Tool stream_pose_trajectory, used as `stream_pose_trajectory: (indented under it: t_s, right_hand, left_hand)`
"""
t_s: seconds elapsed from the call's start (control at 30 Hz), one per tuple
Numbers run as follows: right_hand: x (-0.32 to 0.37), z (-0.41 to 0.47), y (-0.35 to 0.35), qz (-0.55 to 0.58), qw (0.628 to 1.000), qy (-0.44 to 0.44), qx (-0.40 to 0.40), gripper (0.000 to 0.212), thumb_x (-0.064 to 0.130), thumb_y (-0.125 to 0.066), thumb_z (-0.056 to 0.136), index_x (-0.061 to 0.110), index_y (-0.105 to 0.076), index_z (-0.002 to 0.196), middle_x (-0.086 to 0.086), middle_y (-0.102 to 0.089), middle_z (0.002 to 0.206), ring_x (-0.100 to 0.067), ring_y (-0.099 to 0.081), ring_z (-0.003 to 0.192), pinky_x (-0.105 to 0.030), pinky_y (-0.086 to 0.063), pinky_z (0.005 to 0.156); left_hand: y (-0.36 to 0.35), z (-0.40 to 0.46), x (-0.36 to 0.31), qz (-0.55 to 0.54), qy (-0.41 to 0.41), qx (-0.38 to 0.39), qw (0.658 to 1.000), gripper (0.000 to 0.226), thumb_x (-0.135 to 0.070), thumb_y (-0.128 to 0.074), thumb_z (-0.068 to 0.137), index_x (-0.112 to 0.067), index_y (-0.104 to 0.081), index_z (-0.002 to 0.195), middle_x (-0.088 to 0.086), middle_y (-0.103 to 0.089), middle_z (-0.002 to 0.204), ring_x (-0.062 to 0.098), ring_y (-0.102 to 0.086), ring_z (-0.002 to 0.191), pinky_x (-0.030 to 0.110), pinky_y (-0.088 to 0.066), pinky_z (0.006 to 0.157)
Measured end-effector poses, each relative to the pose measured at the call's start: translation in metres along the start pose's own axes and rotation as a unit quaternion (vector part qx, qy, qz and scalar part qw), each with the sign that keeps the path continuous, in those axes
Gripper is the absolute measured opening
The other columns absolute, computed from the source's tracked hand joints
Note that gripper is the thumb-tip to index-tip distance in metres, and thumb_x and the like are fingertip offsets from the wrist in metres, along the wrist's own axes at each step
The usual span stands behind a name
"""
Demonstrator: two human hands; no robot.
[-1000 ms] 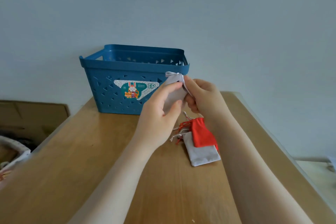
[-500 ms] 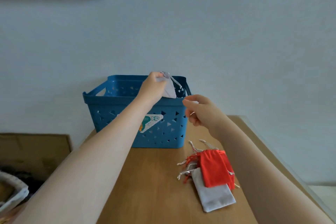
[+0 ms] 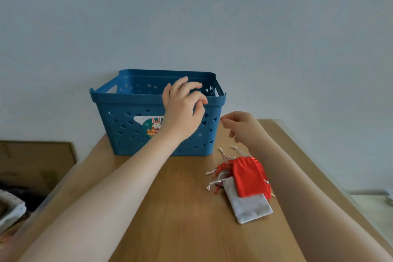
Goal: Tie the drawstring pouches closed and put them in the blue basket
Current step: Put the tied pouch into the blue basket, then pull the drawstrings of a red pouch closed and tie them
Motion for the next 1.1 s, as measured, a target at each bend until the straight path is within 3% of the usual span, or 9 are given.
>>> stream_pose_trajectory:
  t_s: [0.1,0.17,0.27,0.4,0.7,0.83,0.93,1.0,1.1]
  right_hand:
    - [-0.016,-0.010,0.008,-0.104,0.994,0.019,-0.025,0.028,-0.002,-0.046,0.086,0.016,-0.066,0.096,0.003,-0.062,0.084,-0.011,-0.050,0.058,-0.023,-0.039,0.052]
    - [-0.033,-0.016,0.012,-0.195,0.981,0.001,-0.019,0.044,-0.012,-0.040,0.079,0.012,-0.067,0.105,-0.006,-0.063,0.103,-0.018,-0.055,0.076,-0.024,-0.039,0.063]
    - [-0.060,-0.025,0.016,-0.296,0.954,-0.031,-0.025,0.048,-0.008,-0.042,0.082,0.016,-0.063,0.118,-0.008,-0.061,0.122,-0.026,-0.057,0.104,-0.027,-0.041,0.076]
    - [-0.090,-0.032,0.015,-0.342,0.939,-0.031,-0.018,0.043,0.001,-0.041,0.088,0.015,-0.057,0.126,-0.012,-0.058,0.126,-0.030,-0.052,0.114,-0.031,-0.040,0.087]
    - [-0.095,-0.039,0.032,-0.376,0.925,0.036,-0.046,0.020,0.016,-0.054,0.087,0.020,-0.067,0.102,-0.005,-0.051,0.113,-0.027,-0.052,0.105,-0.030,-0.039,0.070]
    - [-0.064,-0.051,0.046,-0.325,0.925,0.172,-0.099,0.015,0.014,-0.060,0.084,0.016,-0.070,0.095,-0.002,-0.058,0.114,-0.028,-0.045,0.110,-0.028,-0.029,0.082]
    - [-0.026,-0.072,0.050,-0.260,0.910,0.298,-0.124,0.012,0.017,-0.059,0.080,0.015,-0.067,0.089,0.007,-0.064,0.095,-0.023,-0.052,0.103,-0.033,-0.029,0.090]
    - [-0.010,-0.083,0.047,-0.224,0.907,0.344,-0.095,0.013,0.017,-0.057,0.079,0.014,-0.064,0.090,0.012,-0.059,0.084,-0.014,-0.054,0.088,-0.034,-0.036,0.088]
    - [-0.007,-0.089,0.037,-0.171,0.928,0.331,-0.020,0.010,0.008,-0.060,0.081,0.011,-0.063,0.091,0.011,-0.060,0.079,-0.008,-0.055,0.077,-0.021,-0.042,0.075]
  left_hand:
    - [-0.015,-0.033,-0.016,-0.054,-0.012,0.065,0.996,0.021,-0.011,-0.050,0.082,-0.012,-0.070,0.075,0.005,-0.066,0.107,0.033,-0.047,0.121,0.048,-0.027,0.101]
    - [-0.027,-0.052,-0.018,-0.084,0.013,0.117,0.989,0.023,-0.013,-0.048,0.083,-0.010,-0.070,0.076,0.006,-0.065,0.109,0.033,-0.045,0.123,0.049,-0.030,0.101]
    - [-0.034,-0.075,-0.022,-0.087,0.038,0.147,0.985,0.025,-0.015,-0.047,0.083,-0.010,-0.070,0.078,0.006,-0.062,0.113,0.031,-0.040,0.126,0.041,-0.024,0.101]
    - [-0.032,-0.095,-0.030,-0.090,0.054,0.159,0.982,0.020,-0.009,-0.052,0.086,-0.010,-0.070,0.079,0.004,-0.059,0.118,0.025,-0.035,0.129,0.034,-0.020,0.101]
    - [-0.047,-0.115,-0.051,-0.105,0.107,0.161,0.976,0.021,-0.010,-0.048,0.089,-0.011,-0.069,0.088,0.002,-0.058,0.117,0.022,-0.039,0.123,0.037,-0.028,0.103]
    - [-0.041,-0.110,-0.067,-0.122,0.119,0.122,0.978,0.037,-0.020,-0.036,0.090,-0.012,-0.062,0.115,0.001,-0.057,0.122,0.019,-0.042,0.122,0.029,-0.029,0.104]
    - [-0.026,-0.104,-0.080,-0.163,0.139,0.093,0.972,0.046,-0.028,-0.031,0.094,-0.010,-0.053,0.130,-0.008,-0.051,0.122,0.009,-0.039,0.120,0.022,-0.026,0.103]
    - [-0.013,-0.101,-0.088,-0.160,0.135,0.064,0.976,0.045,-0.035,-0.032,0.095,-0.011,-0.057,0.124,-0.011,-0.051,0.112,0.008,-0.042,0.114,0.028,-0.030,0.100]
    - [-0.002,-0.102,-0.087,-0.117,0.114,0.025,0.986,0.044,-0.041,-0.034,0.091,-0.010,-0.066,0.093,-0.007,-0.056,0.094,0.022,-0.051,0.101,0.030,-0.035,0.089]
Point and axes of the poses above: each hand's wrist, its own z-axis towards the middle knuckle, its own y-axis out of the back of the hand, x = y × z, the point moved 5 cm from there along z, towards the middle knuckle
